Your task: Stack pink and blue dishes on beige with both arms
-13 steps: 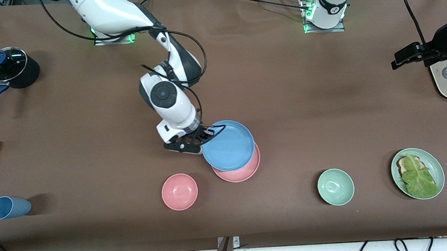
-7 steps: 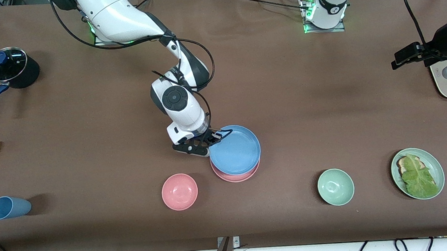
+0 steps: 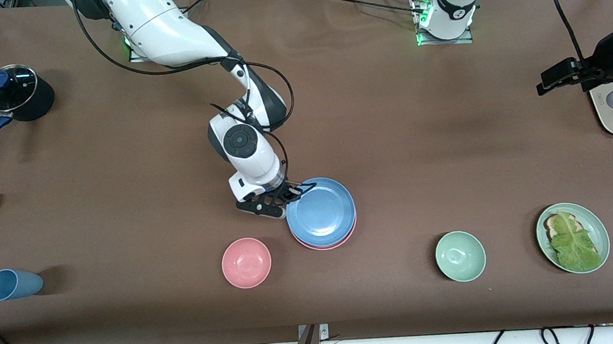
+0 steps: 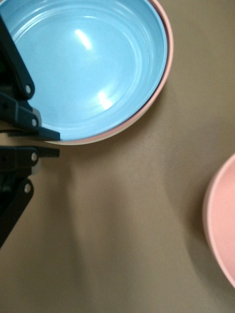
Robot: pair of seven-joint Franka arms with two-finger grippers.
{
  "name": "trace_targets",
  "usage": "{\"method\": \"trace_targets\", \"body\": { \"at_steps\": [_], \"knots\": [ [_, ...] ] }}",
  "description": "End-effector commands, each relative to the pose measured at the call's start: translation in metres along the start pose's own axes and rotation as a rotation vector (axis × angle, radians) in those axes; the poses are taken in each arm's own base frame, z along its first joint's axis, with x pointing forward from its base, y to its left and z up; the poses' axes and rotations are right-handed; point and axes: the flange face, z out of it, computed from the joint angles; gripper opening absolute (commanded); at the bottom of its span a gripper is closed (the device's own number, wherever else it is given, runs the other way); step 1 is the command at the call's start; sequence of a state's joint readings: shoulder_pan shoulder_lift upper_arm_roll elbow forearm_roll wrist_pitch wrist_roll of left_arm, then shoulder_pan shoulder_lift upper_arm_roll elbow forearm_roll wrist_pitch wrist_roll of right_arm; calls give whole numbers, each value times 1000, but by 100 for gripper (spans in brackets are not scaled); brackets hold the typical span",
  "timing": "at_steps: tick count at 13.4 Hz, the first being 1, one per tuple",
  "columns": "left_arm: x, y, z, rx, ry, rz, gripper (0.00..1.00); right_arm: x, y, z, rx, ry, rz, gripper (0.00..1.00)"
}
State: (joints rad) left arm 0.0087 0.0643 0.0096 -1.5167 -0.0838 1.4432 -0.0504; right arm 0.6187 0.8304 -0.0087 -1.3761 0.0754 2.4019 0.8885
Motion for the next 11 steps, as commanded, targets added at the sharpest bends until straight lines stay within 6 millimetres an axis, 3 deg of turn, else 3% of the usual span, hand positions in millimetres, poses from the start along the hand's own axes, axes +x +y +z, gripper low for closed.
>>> {"method": "trace_targets", "body": {
  "at_steps": [1,3,5,6,8,11],
  "knots": [
    [0,2,-5,-12,10,19,100,14,2,-16,-14,-13,8,63],
    [0,2,-5,-12,10,19,100,29,12,-47,-37,-36,-31,74],
    [0,2,-5,-12,10,19,100,52,32,-97,-59,-61,-79,100],
    [0,2,-6,-12,11,19,100,58,43,-121,-71,-76,-110,100],
    [0,3,-6,-12,11,21,100,74,84,-166,-92,-108,-172,100],
    [0,4,-6,-13,11,24,100,90,167,-233,-85,-108,-245,100]
  ]
}}
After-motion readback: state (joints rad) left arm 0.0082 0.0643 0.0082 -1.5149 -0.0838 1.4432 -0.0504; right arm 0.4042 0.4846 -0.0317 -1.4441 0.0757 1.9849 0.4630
